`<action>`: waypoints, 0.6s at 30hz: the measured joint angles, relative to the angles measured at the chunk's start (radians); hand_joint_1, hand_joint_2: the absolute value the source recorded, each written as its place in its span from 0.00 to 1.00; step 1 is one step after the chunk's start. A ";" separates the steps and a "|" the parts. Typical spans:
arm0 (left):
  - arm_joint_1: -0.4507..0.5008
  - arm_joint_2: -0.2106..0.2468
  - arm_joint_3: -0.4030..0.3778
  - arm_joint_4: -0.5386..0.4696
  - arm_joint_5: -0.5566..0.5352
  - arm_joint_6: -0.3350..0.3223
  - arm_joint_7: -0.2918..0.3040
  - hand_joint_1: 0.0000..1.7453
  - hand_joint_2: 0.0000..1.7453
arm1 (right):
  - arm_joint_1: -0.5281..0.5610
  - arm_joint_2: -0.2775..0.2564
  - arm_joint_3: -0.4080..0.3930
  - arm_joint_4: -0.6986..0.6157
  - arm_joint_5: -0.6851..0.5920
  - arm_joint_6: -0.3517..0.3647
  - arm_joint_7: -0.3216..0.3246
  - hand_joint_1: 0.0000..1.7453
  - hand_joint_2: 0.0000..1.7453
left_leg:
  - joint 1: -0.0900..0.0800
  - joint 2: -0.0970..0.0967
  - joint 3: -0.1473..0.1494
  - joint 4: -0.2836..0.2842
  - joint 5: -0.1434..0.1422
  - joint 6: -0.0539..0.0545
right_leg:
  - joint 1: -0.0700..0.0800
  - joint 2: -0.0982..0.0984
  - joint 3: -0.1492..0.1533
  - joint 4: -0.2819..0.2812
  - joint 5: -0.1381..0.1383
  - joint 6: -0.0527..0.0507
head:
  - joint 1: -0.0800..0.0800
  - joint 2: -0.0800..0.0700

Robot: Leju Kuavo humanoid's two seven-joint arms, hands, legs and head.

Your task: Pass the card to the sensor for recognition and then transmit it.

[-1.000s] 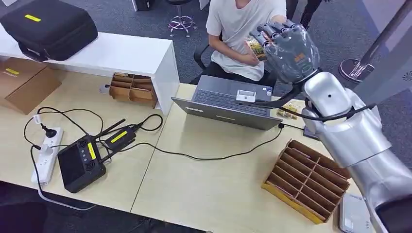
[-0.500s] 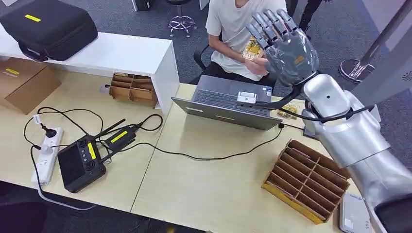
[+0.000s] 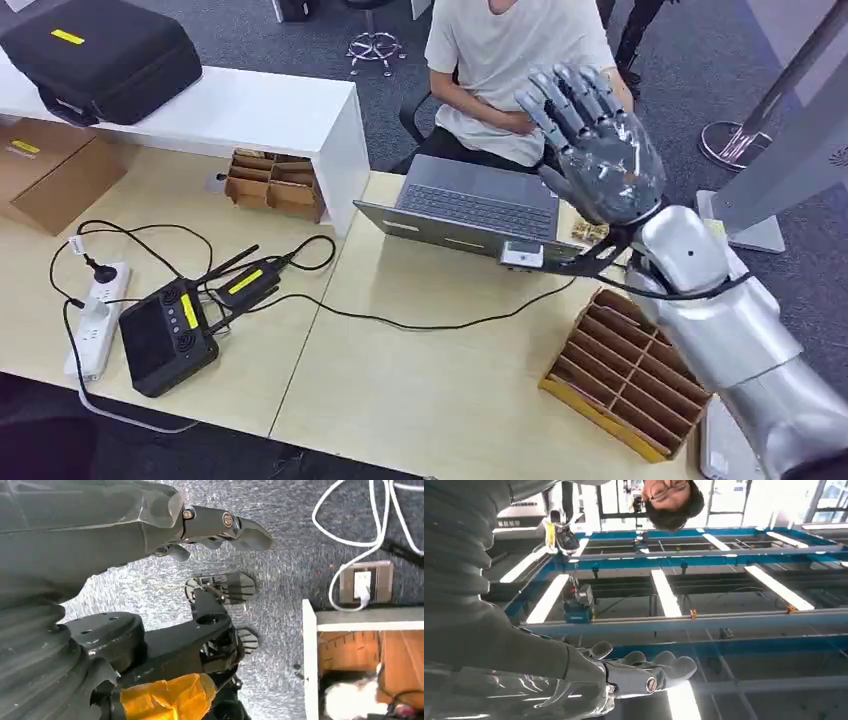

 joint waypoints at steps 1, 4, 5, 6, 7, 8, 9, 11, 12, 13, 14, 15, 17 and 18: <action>0.008 0.001 0.007 0.000 0.008 0.002 -0.006 0.00 1.00 | 0.052 -0.033 -0.014 -0.047 -0.011 -0.020 -0.005 0.00 1.00 | 0.000 0.000 0.000 0.000 0.000 0.000 | 0.000 0.000 0.000 0.000 0.000 0.000 | 0.001 0.000; 0.033 0.004 0.031 0.000 0.029 0.011 -0.021 0.00 1.00 | 0.216 -0.137 -0.073 -0.193 -0.046 -0.077 -0.018 0.00 1.00 | 0.000 0.000 -0.001 0.000 -0.002 0.003 | 0.000 0.000 0.000 -0.002 0.000 0.001 | 0.000 0.000; 0.040 0.005 0.039 0.000 0.037 0.015 -0.026 0.00 1.00 | 0.274 -0.170 -0.095 -0.239 -0.057 -0.090 -0.024 0.00 1.00 | 0.000 0.000 -0.001 0.000 -0.002 0.003 | 0.000 0.000 0.001 -0.003 -0.001 0.002 | 0.000 0.000; 0.047 0.005 0.047 0.000 0.044 0.019 -0.031 0.00 1.00 | 0.332 -0.207 -0.125 -0.291 -0.067 -0.097 -0.031 0.00 1.00 | -0.001 0.000 -0.001 0.000 -0.003 0.004 | 0.000 0.000 0.001 -0.003 -0.001 0.002 | 0.000 0.000; 0.055 0.006 0.055 0.000 0.047 0.021 -0.035 0.00 1.00 | 0.387 -0.233 -0.150 -0.333 -0.071 -0.099 -0.039 0.00 1.00 | -0.001 0.000 -0.002 0.000 -0.004 0.003 | 0.000 0.000 0.001 -0.003 -0.002 0.003 | 0.000 0.000; 0.061 0.008 0.061 0.000 0.050 0.023 -0.036 0.00 1.00 | 0.429 -0.256 -0.170 -0.365 -0.073 -0.100 -0.042 0.00 1.00 | -0.001 0.001 -0.002 0.000 -0.004 0.003 | -0.001 0.000 0.000 -0.003 -0.002 0.003 | 0.000 0.000; 0.065 0.009 0.066 0.000 0.051 0.023 -0.037 0.00 1.00 | 0.460 -0.274 -0.187 -0.391 -0.076 -0.100 -0.045 0.00 1.00 | -0.002 0.003 -0.002 0.000 -0.005 0.002 | -0.001 0.002 0.000 -0.003 -0.002 0.003 | 0.000 0.000; 0.067 0.010 0.074 0.000 0.058 0.025 -0.039 0.00 1.00 | 0.512 -0.307 -0.221 -0.444 -0.078 -0.097 -0.053 0.00 1.00 | -0.003 0.003 0.000 0.000 -0.005 0.002 | 0.000 0.003 0.000 -0.003 -0.002 0.003 | 0.000 0.000; 0.067 0.010 0.081 0.000 0.064 0.027 -0.040 0.00 1.00 | 0.550 -0.324 -0.240 -0.473 -0.080 -0.096 -0.062 0.00 1.00 | -0.003 0.003 0.000 0.000 -0.005 0.002 | 0.000 0.002 0.000 -0.003 -0.002 0.003 | 0.000 0.000; 0.070 0.010 0.087 0.000 0.069 0.030 -0.043 0.00 1.00 | 0.591 -0.340 -0.259 -0.502 -0.080 -0.096 -0.072 0.00 1.00 | -0.003 0.002 -0.001 0.000 -0.005 0.002 | 0.000 0.000 0.000 -0.003 -0.002 0.003 | 0.000 0.000; 0.073 0.010 0.093 0.000 0.073 0.032 -0.046 0.00 1.00 | 0.629 -0.356 -0.278 -0.530 -0.079 -0.097 -0.079 0.00 1.00 | -0.003 0.001 -0.001 0.000 -0.005 0.002 | 0.000 0.000 0.001 -0.002 -0.002 0.003 | 0.000 0.000; 0.077 0.010 0.098 0.000 0.077 0.035 -0.048 0.00 1.00 | 0.666 -0.369 -0.295 -0.551 -0.078 -0.098 -0.085 0.00 1.00 | -0.003 0.001 -0.001 -0.001 -0.005 0.002 | 0.000 0.000 0.000 -0.002 -0.002 0.003 | 0.000 0.000; 0.082 0.010 0.108 0.000 0.081 0.036 -0.052 0.00 1.00 | 0.733 -0.390 -0.326 -0.588 -0.071 -0.101 -0.098 0.00 1.00 | -0.003 0.002 -0.001 -0.001 -0.005 0.002 | 0.000 0.001 0.000 -0.002 -0.002 0.003 | 0.000 0.000; 0.083 0.010 0.113 0.000 0.081 0.036 -0.054 0.00 1.00 | 0.762 -0.399 -0.338 -0.603 -0.068 -0.102 -0.101 0.00 1.00 | -0.003 0.003 -0.001 -0.001 -0.005 0.002 | 0.000 0.002 0.000 -0.002 -0.002 0.003 | 0.000 0.000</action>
